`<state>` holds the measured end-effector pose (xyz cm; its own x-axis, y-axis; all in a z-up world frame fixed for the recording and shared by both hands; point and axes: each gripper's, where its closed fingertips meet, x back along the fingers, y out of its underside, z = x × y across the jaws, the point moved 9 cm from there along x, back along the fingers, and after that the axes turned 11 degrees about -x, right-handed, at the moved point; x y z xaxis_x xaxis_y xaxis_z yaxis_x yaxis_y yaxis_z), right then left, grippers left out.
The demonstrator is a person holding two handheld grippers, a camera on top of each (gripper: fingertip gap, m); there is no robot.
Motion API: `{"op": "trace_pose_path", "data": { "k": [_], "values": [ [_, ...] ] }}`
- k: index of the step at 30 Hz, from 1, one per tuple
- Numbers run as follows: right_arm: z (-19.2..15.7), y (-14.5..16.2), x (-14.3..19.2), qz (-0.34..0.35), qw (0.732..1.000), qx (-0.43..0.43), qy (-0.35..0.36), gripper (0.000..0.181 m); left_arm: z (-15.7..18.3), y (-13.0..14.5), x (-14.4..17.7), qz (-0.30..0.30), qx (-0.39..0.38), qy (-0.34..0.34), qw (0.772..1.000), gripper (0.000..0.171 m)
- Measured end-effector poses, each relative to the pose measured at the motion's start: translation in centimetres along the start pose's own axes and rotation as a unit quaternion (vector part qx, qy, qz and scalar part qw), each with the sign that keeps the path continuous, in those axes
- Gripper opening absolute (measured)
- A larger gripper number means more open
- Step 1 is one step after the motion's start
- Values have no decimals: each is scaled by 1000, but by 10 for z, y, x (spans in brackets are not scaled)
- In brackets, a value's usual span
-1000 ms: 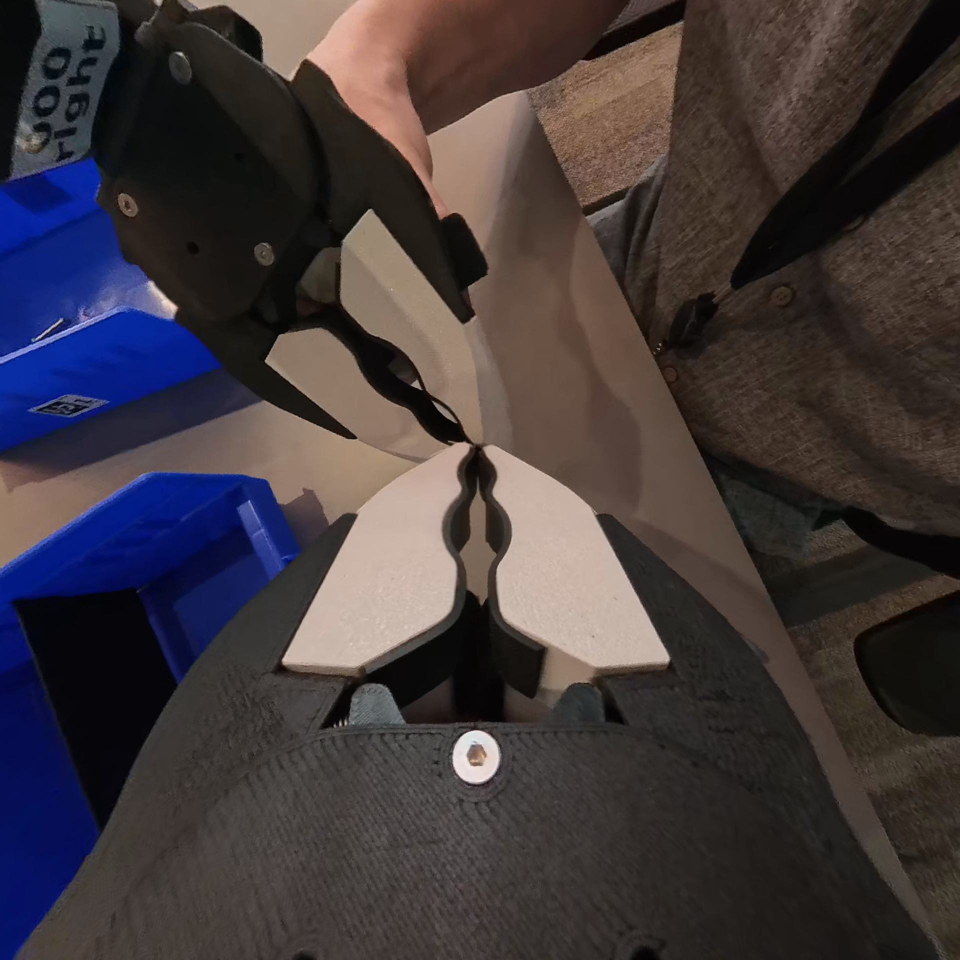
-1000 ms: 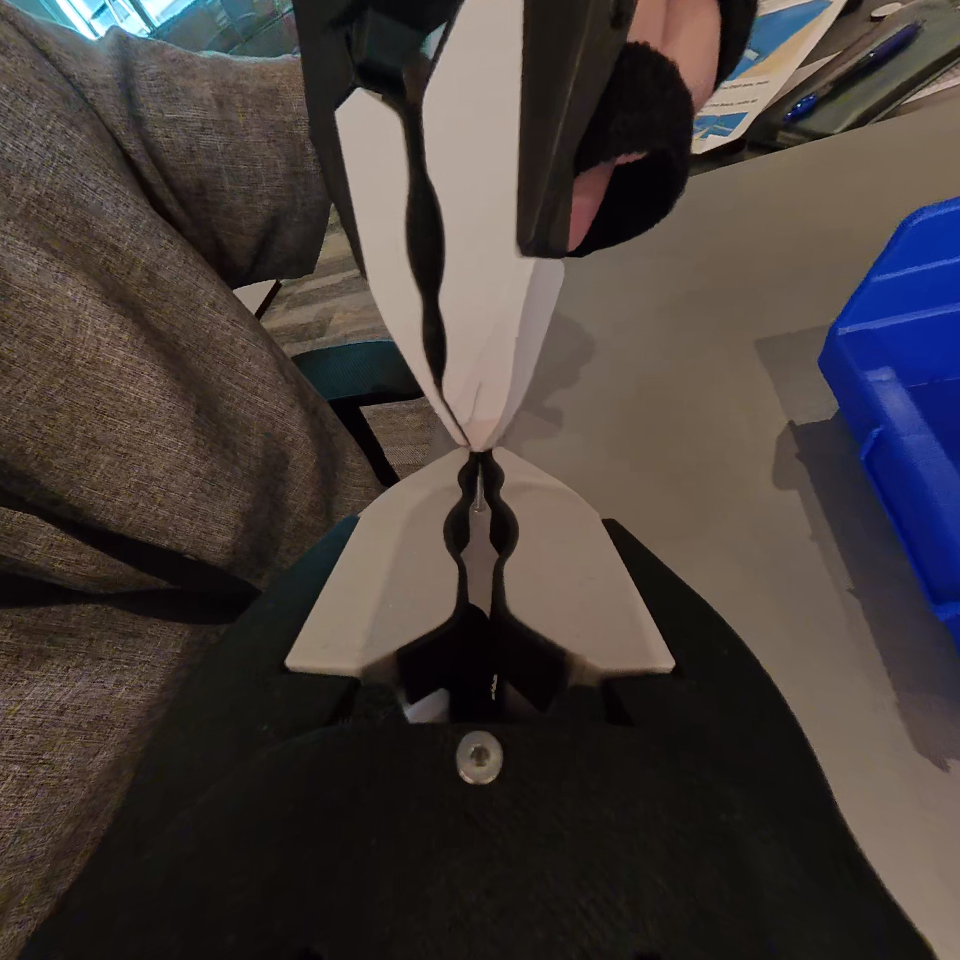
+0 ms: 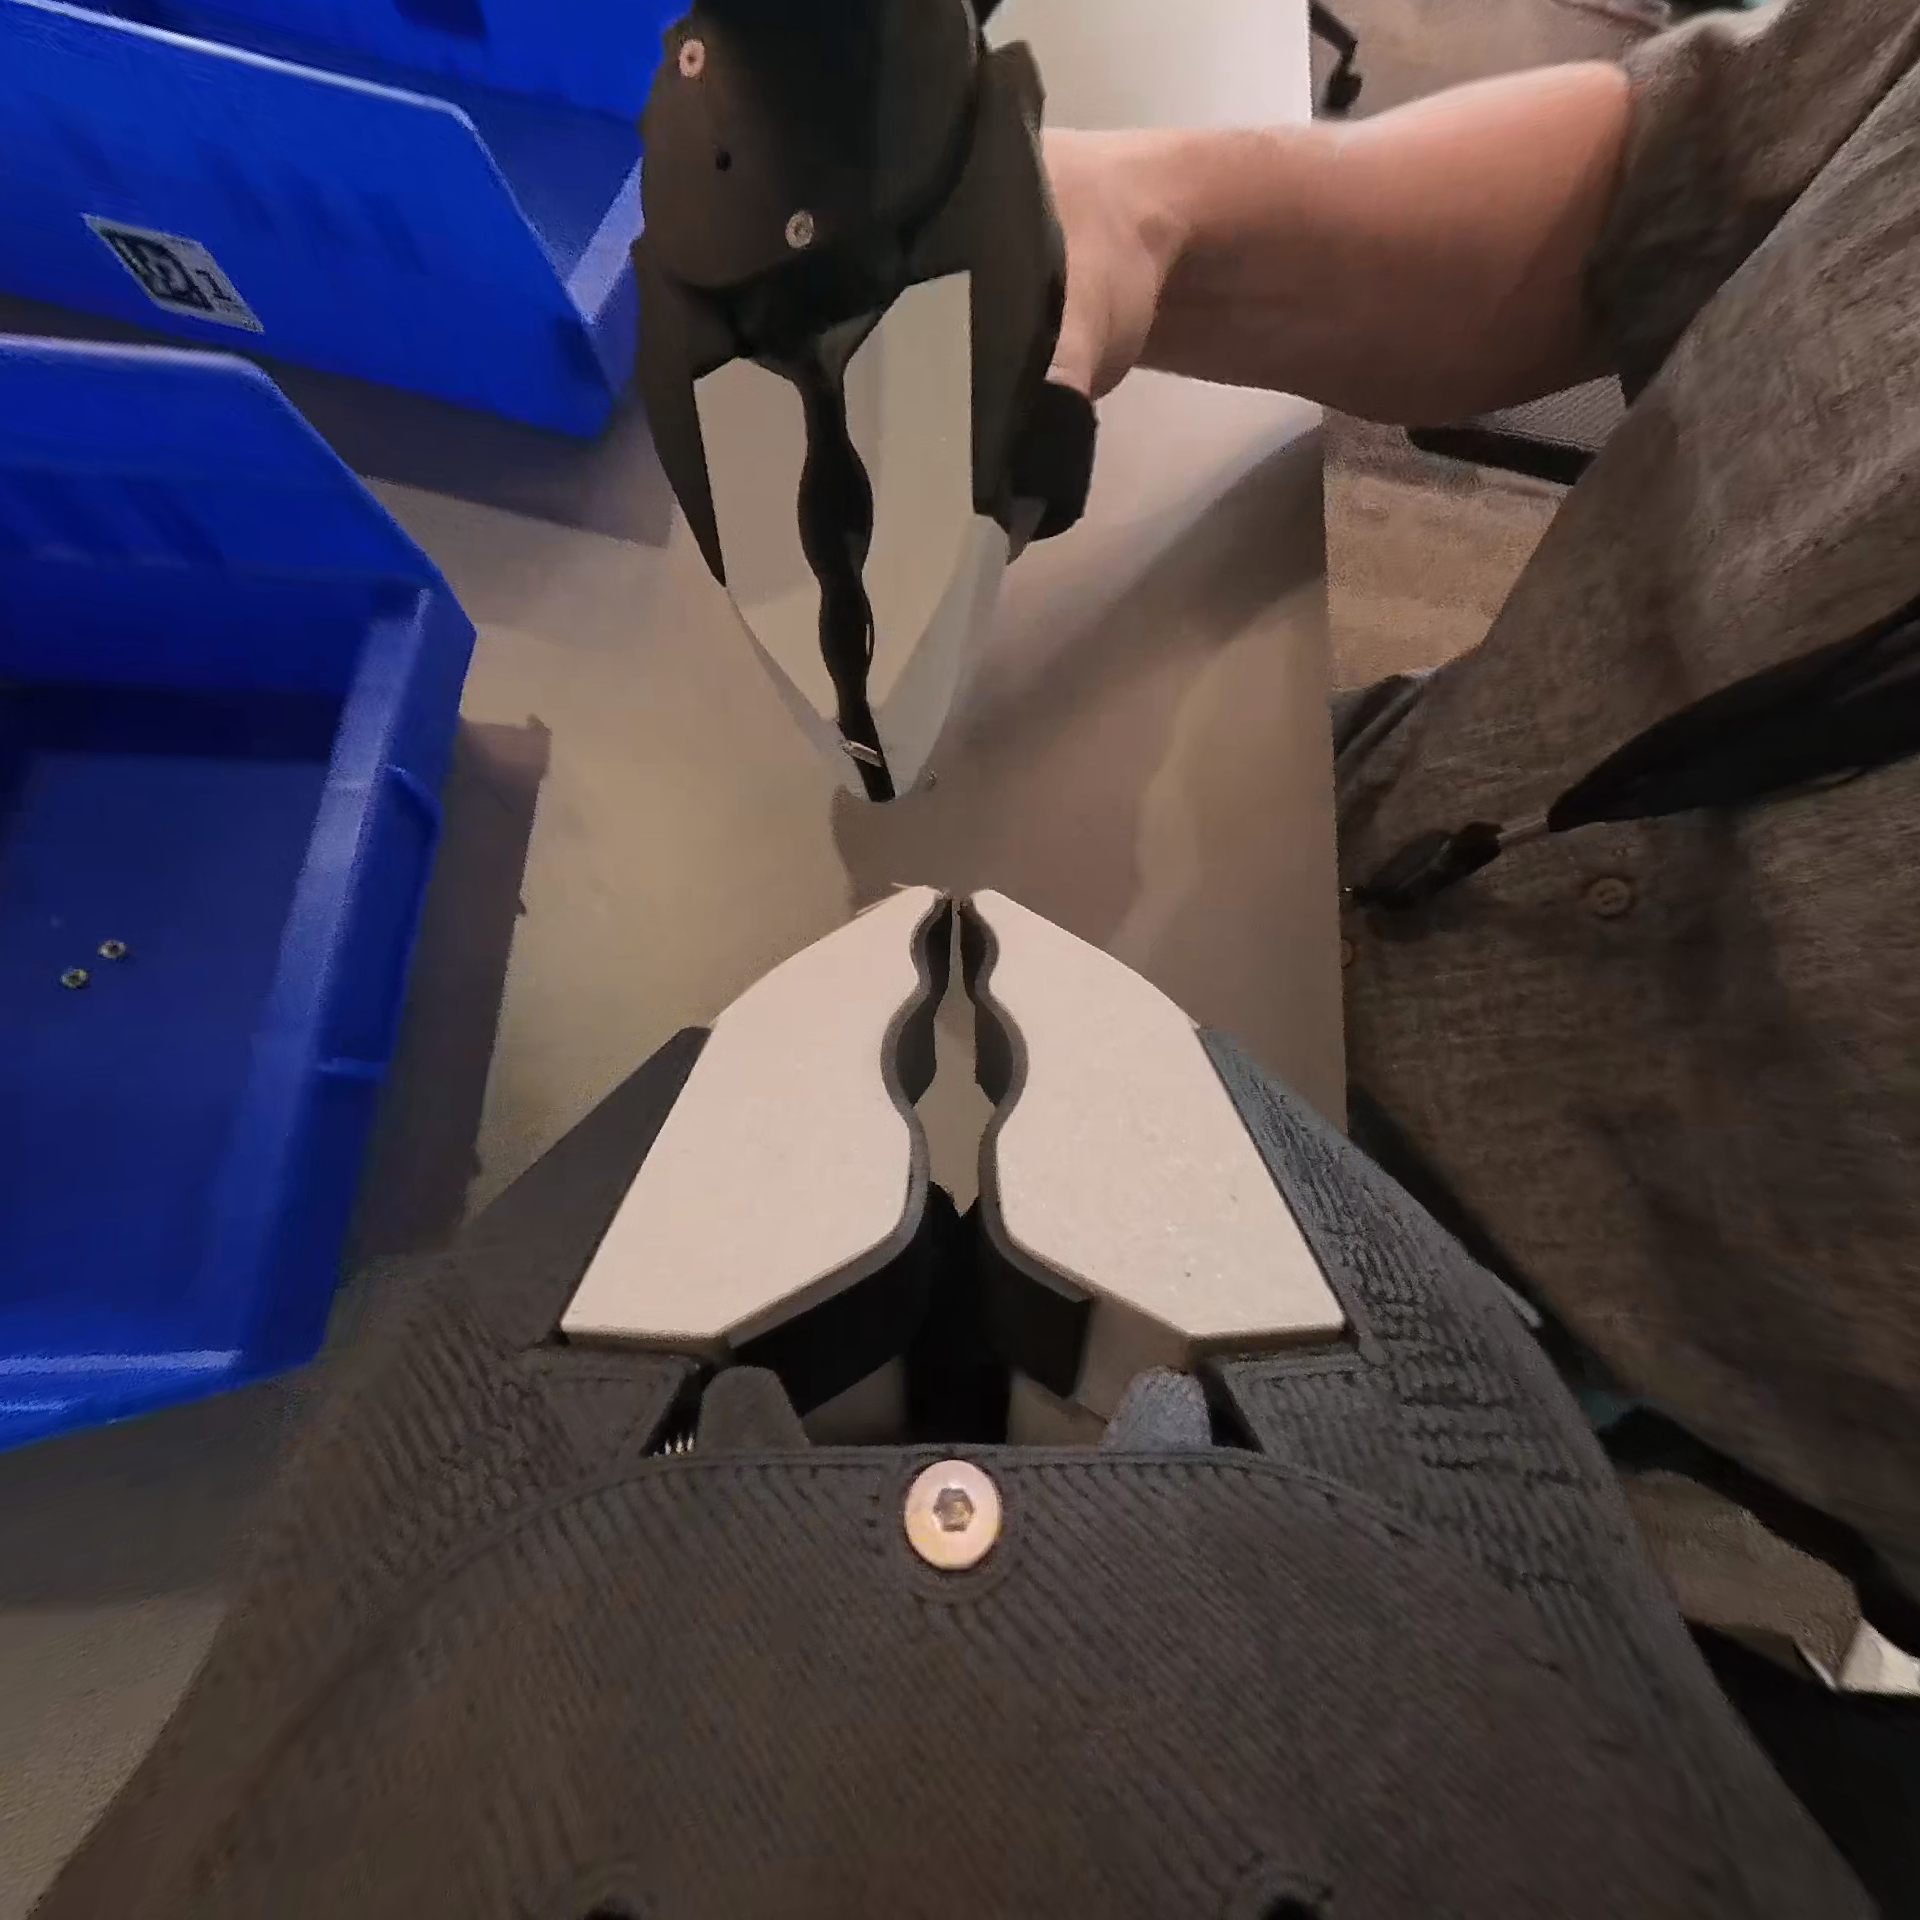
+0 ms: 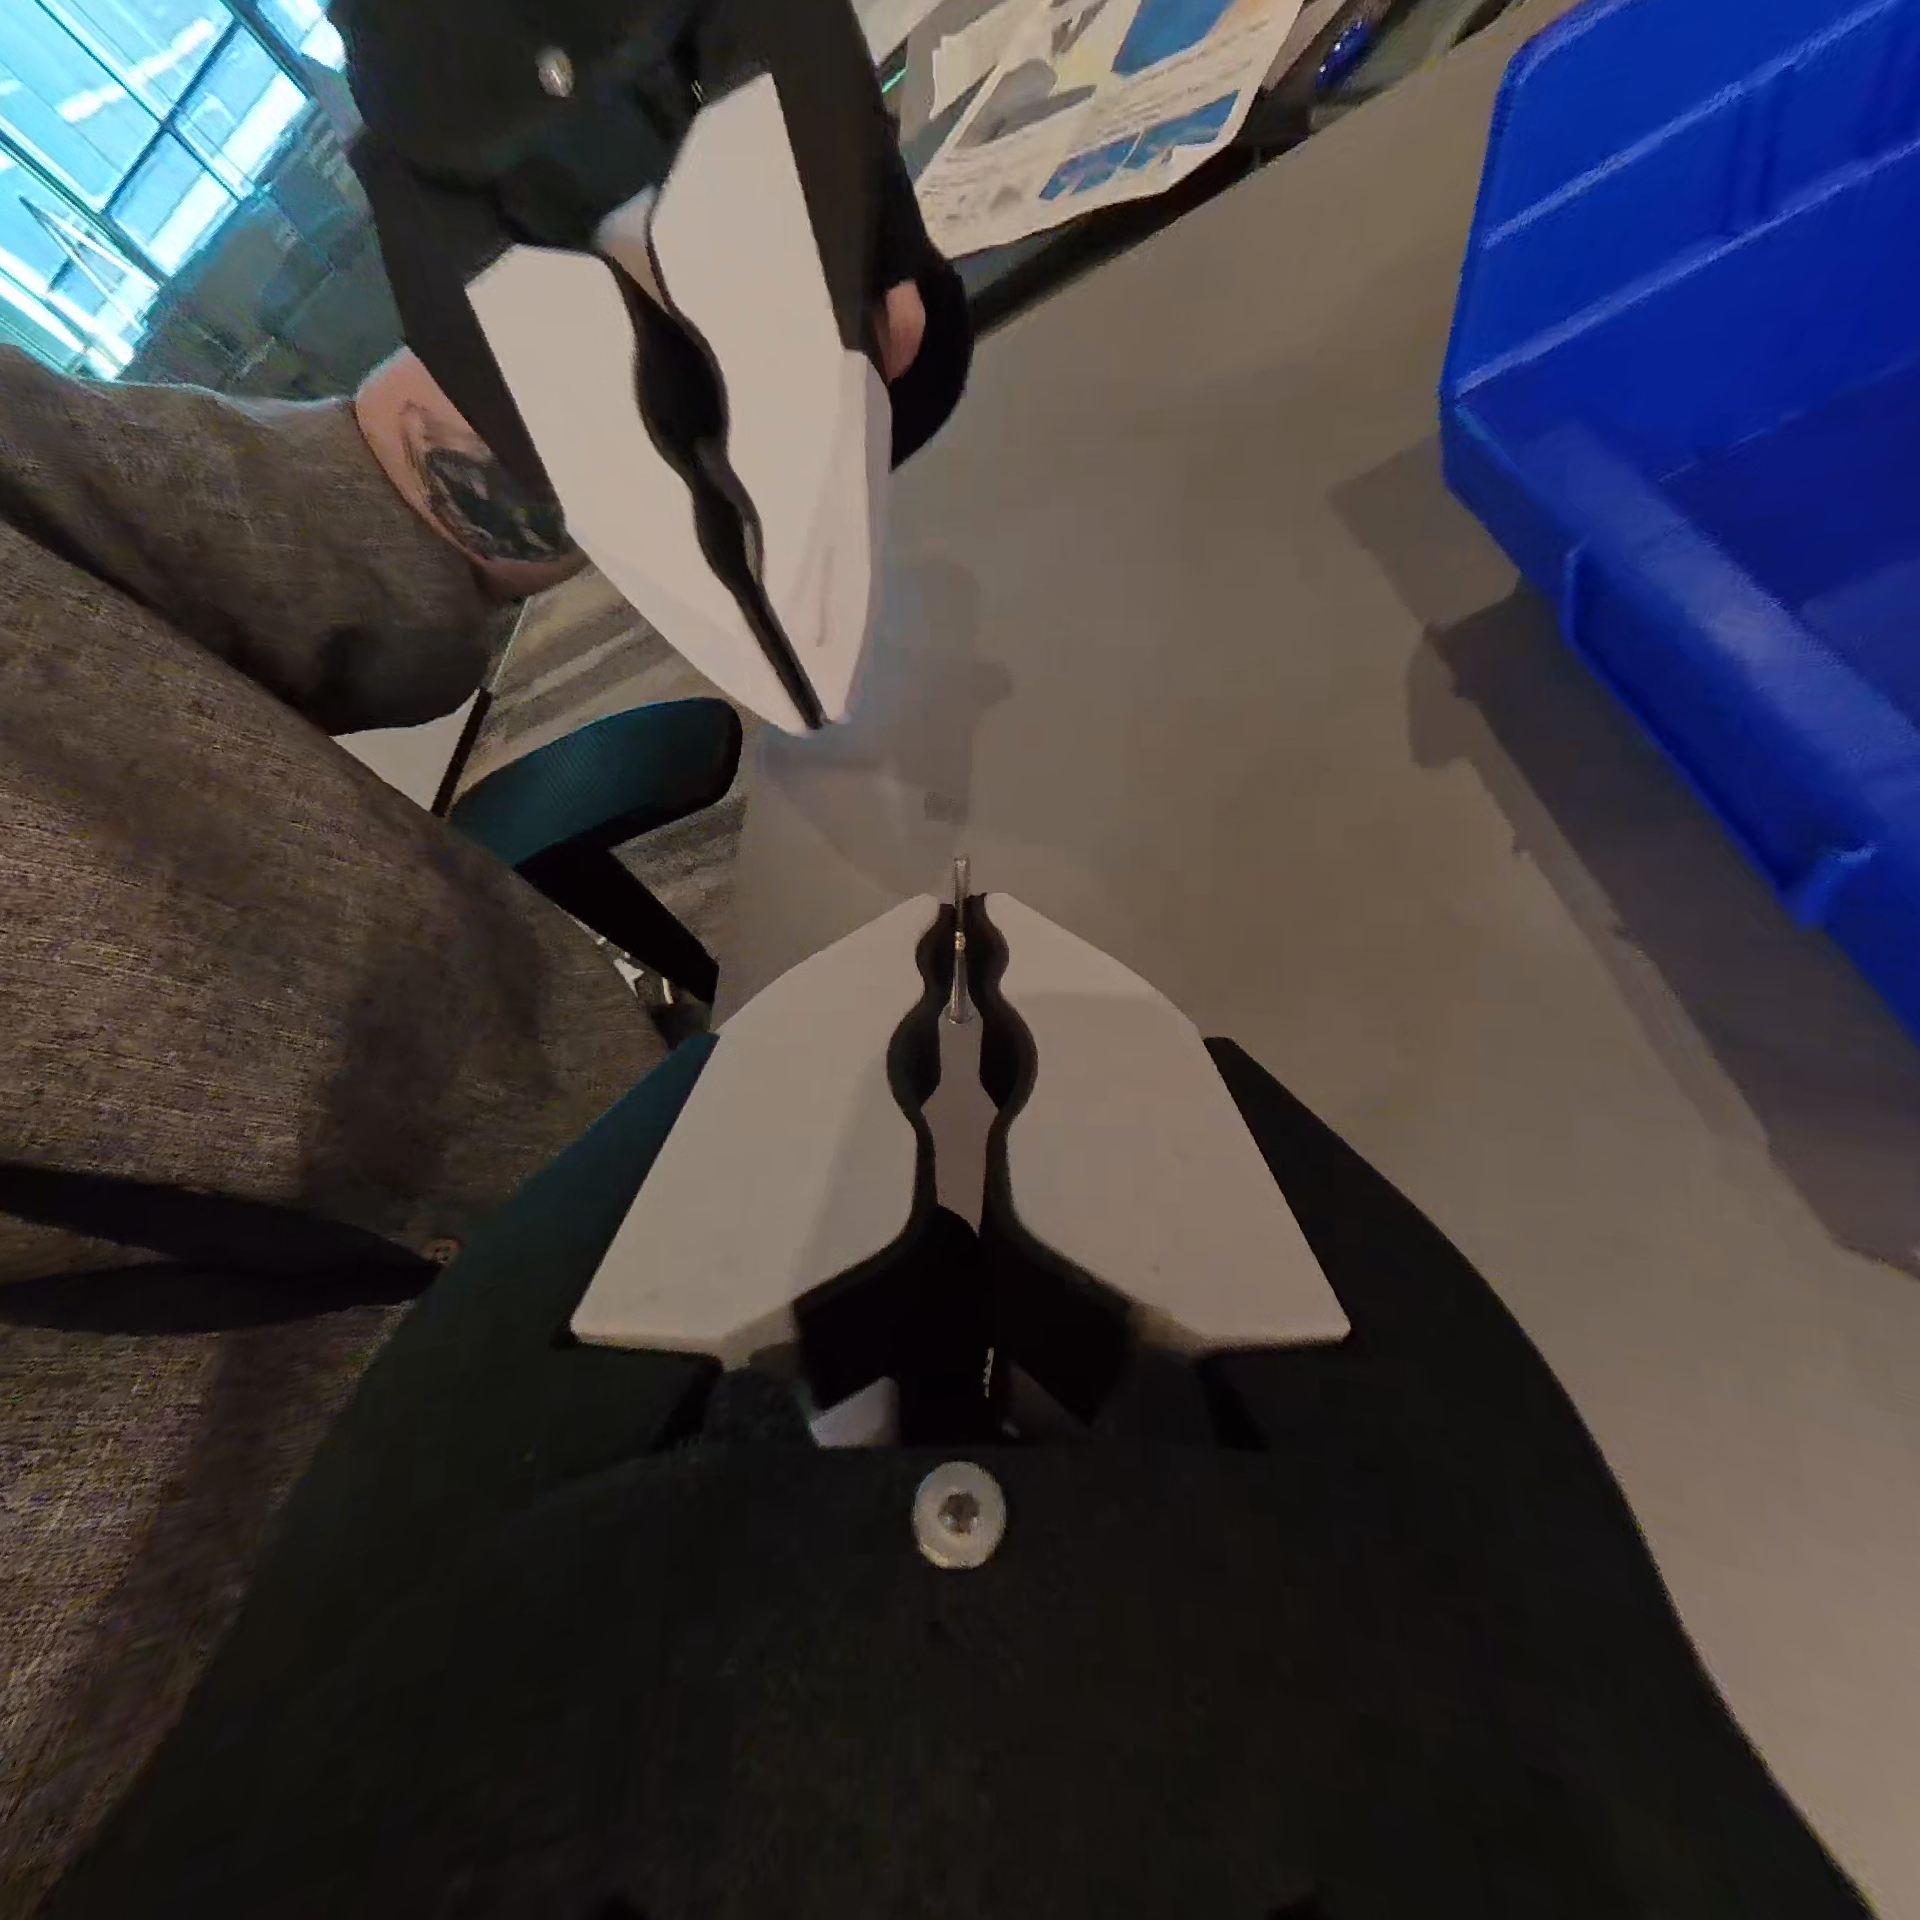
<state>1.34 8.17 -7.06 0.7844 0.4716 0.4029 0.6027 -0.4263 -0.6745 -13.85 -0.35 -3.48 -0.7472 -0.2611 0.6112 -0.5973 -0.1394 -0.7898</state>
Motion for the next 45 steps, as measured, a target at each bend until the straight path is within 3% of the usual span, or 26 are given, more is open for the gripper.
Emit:
{"op": "trace_pose_path", "data": {
  "k": [5,10,14,18,22,27,36,45],
  "values": [
    [-8,-10,6,79,997,7,-6,2,10,12,-15,40,27,-52,998,12],
    [-21,-17,13,153,988,28,2,2,5,6,-14,182,104,-98,973,24],
    [-30,-21,13,178,983,43,1,2,-2,2,-17,232,132,-97,959,24],
    [-34,-23,12,188,981,50,-1,2,-5,-3,-25,247,138,-85,955,24],
    [-35,-22,13,191,980,53,-4,2,-6,-5,-28,272,148,-65,949,8],
    [-34,-21,13,191,980,49,-9,2,-5,-4,-31,287,162,-43,943,4],
    [-32,-20,13,185,982,29,-33,2,-2,-1,-34,308,177,-32,934,2],
    [-19,-14,2,190,975,-45,-106,2,1,10,-35,318,210,-17,924,2]
  ]
}}
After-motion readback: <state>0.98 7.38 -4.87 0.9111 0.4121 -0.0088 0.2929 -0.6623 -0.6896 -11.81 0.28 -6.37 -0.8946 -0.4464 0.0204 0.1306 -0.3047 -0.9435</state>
